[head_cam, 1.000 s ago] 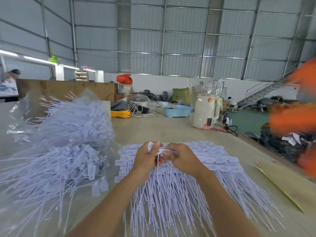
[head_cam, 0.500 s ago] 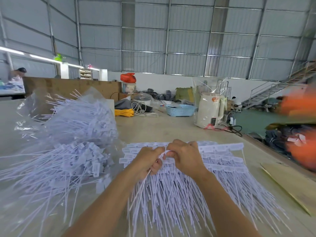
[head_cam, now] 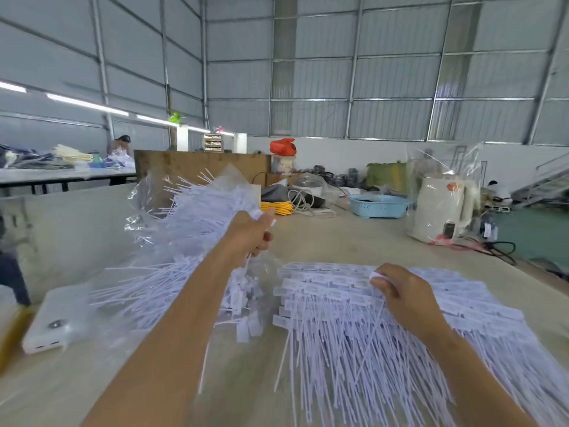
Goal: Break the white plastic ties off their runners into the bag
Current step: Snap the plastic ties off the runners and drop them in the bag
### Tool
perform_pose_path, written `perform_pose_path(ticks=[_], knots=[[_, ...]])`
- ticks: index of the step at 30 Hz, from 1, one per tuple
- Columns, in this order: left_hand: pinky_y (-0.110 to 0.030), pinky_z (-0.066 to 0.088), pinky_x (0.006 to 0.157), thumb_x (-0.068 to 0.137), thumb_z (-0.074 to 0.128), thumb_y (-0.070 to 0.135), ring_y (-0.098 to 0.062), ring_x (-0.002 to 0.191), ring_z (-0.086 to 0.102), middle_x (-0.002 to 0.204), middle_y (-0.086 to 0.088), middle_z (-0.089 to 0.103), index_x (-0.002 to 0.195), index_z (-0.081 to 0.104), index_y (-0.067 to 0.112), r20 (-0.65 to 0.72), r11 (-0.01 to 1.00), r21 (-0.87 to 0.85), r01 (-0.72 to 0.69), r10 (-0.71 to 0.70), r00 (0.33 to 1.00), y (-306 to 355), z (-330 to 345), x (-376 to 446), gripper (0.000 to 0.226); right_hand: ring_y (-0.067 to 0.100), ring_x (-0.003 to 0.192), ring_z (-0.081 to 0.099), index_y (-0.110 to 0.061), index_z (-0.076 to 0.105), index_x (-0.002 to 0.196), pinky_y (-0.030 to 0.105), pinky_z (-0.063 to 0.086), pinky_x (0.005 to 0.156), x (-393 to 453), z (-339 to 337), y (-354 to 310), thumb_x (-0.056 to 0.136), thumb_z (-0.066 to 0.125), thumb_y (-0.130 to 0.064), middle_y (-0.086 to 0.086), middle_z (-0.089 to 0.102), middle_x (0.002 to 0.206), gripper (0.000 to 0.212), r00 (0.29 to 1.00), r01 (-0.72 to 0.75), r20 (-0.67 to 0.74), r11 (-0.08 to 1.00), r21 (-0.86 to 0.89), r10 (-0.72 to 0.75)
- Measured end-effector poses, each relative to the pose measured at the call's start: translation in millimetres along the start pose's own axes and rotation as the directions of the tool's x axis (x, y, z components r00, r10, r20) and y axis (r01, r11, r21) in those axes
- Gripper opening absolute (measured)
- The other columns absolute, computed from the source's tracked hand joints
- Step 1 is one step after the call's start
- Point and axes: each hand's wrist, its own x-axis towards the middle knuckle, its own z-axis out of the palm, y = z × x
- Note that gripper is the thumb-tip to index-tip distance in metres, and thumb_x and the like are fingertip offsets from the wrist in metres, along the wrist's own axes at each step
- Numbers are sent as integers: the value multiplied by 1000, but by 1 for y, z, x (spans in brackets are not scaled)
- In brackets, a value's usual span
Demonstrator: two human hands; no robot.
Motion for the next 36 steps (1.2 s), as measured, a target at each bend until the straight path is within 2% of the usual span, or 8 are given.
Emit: perform_pose_path(ticks=[3,7,12,19,22,26,31,36], knots=[[-15,25,36,97,51,37,-8,34,36,65,-8,52,81,47,11,-64,992,-117,-55,48,997,3,-37,12,30,27,97,60,-14,63,96,41,43,87,-2,1,1,96,51,-22,0,63,94,14,999,-17,28,1000,-3,17],[-21,37,46,94,57,33,-12,48,49,93,-14,58,93,51,14,48,936,351,-28,12,999,-17,-64,22,19,27,99,59,-16,63,98,41,42,89,-2,2,1,96,51,-23,1,64,99,14,999,-38,29,999,19,37],[-27,37,81,91,43,43,-29,108,56,113,-18,59,92,53,9,163,469,867,-168,51,985,-62,-79,29,35,26,104,58,-19,63,102,40,44,86,-3,7,6,96,50,-30,1,66,104,18,999,-43,18,999,-11,43],[-42,40,94,90,54,23,-30,116,51,122,-9,52,124,44,14,-119,56,993,108,244,962,-59,-43,27,37,23,106,57,-26,55,117,36,34,84,0,7,0,97,38,-45,1,64,108,32,998,-56,18,985,-162,60],[-34,43,76,92,52,18,-30,90,61,94,-8,63,97,58,12,3,424,867,-262,521,854,-42,14,9,10,28,101,59,-18,53,117,35,40,84,5,0,-6,98,39,-43,9,65,104,34,996,-41,68,991,-125,50],[-28,48,67,93,55,37,-22,75,64,76,-1,66,78,58,15,245,870,308,-386,320,915,-32,107,-24,27,33,102,56,-7,51,116,39,43,87,11,-11,-14,100,40,-29,17,62,108,29,989,-57,132,996,-75,67],[-33,60,65,94,57,31,-19,64,70,75,-13,70,77,62,6,335,991,-84,-104,127,934,-43,159,-37,31,31,87,55,-2,48,109,35,41,72,5,-23,-10,88,46,-3,16,60,97,21,988,3,151,999,34,-8],[-25,56,51,96,54,14,-13,51,65,69,-13,64,74,53,2,280,973,-179,-145,192,941,-53,161,-41,26,24,87,55,-13,45,122,29,41,74,2,-27,4,90,58,-25,8,60,99,37,978,7,205,995,98,-27]])
